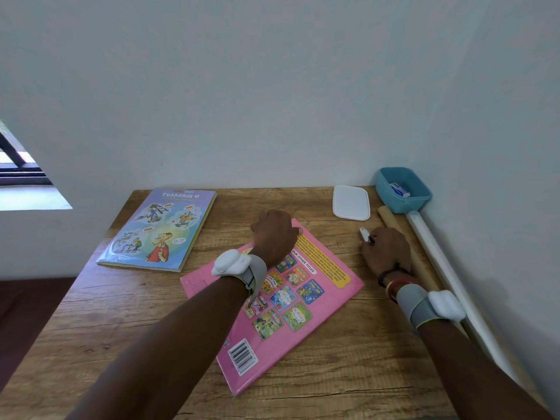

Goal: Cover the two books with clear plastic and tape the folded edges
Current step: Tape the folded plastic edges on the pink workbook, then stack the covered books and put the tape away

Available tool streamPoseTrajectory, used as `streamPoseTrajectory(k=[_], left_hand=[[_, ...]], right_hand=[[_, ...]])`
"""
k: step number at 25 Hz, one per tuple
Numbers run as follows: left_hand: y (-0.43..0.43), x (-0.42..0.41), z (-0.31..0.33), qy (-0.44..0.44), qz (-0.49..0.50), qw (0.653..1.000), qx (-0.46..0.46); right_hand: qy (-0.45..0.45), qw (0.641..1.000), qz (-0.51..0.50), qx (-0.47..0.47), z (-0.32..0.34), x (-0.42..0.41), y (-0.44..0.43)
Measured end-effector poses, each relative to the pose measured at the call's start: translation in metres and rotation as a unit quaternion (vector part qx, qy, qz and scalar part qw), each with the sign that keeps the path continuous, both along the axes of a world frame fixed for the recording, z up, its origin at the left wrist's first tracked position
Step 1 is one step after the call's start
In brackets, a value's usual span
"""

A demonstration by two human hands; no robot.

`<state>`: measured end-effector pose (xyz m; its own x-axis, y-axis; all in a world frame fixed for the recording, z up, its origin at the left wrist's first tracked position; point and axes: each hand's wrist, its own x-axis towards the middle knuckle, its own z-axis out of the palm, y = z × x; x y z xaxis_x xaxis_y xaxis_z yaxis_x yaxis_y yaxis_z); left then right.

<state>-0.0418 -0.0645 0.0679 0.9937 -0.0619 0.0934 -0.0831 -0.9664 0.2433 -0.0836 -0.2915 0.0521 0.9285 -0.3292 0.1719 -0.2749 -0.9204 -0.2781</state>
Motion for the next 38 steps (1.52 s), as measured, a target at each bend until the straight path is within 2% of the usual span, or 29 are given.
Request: streamPoseTrajectory(k=[1,3,5,7,10,13,15,17,19,21,24,28,30,31,33,35,36,37,38], left_hand=[[-0.001,0.000,0.003,0.012,0.013,1.000,0.004],[0.000,0.000,0.009,0.039,0.039,0.998,0.009],[0.006,0.002,0.012,0.063,0.063,0.996,-0.009],[0.013,0.006,0.011,0.090,0.066,0.993,-0.046],[0.025,0.010,0.011,0.127,0.029,0.988,-0.087],[0.039,0.011,0.022,0.173,-0.007,0.973,-0.150],[0.049,0.010,0.030,0.204,-0.017,0.951,-0.230],[0.061,0.009,0.039,0.229,-0.009,0.924,-0.307],[0.072,0.009,0.052,0.197,0.002,0.922,-0.333],[0.080,0.010,0.076,0.152,0.015,0.931,-0.331],[0.090,0.013,0.130,0.094,0.017,0.959,-0.266],[0.080,0.004,0.184,0.000,0.023,0.995,-0.094],[0.064,-0.002,0.187,-0.038,0.027,0.995,-0.087],[0.055,-0.003,0.185,-0.052,0.013,0.991,-0.120],[0.038,-0.007,0.177,-0.043,-0.030,0.966,-0.252],[0.027,-0.013,0.166,0.011,-0.052,0.910,-0.411],[0.024,-0.014,0.154,0.031,-0.050,0.887,-0.459],[0.023,-0.016,0.141,0.036,-0.047,0.883,-0.465],[0.026,-0.014,0.122,0.031,-0.042,0.901,-0.430]], right_hand=[[0.006,0.999,-0.005,-0.031,0.001,-0.002,0.003],[-0.043,0.996,-0.017,-0.078,0.009,-0.012,0.017],[-0.093,0.993,0.013,-0.070,0.020,-0.030,0.045],[-0.039,0.997,0.066,-0.028,0.024,-0.051,0.083],[0.074,0.994,0.078,0.011,0.021,-0.074,0.138],[0.095,0.992,0.065,0.044,0.030,-0.080,0.172],[0.101,0.989,0.061,0.091,0.034,-0.080,0.186],[0.099,0.980,0.069,0.161,0.040,-0.080,0.198],[0.090,0.961,0.091,0.247,0.050,-0.078,0.211],[0.068,0.943,0.117,0.306,0.068,-0.075,0.223],[0.023,0.923,0.172,0.343,0.104,-0.070,0.226],[0.093,0.852,0.233,0.459,0.162,-0.071,0.205],[0.106,0.843,0.241,0.468,0.179,-0.072,0.191],[0.097,0.841,0.241,0.474,0.182,-0.071,0.183],[0.069,0.841,0.222,0.489,0.182,-0.064,0.165],[0.026,0.824,0.175,0.539,0.170,-0.054,0.141],[0.007,0.813,0.136,0.566,0.161,-0.050,0.128],[-0.006,0.805,0.094,0.585,0.146,-0.044,0.117],[-0.018,0.801,0.065,0.595,0.128,-0.037,0.107]])
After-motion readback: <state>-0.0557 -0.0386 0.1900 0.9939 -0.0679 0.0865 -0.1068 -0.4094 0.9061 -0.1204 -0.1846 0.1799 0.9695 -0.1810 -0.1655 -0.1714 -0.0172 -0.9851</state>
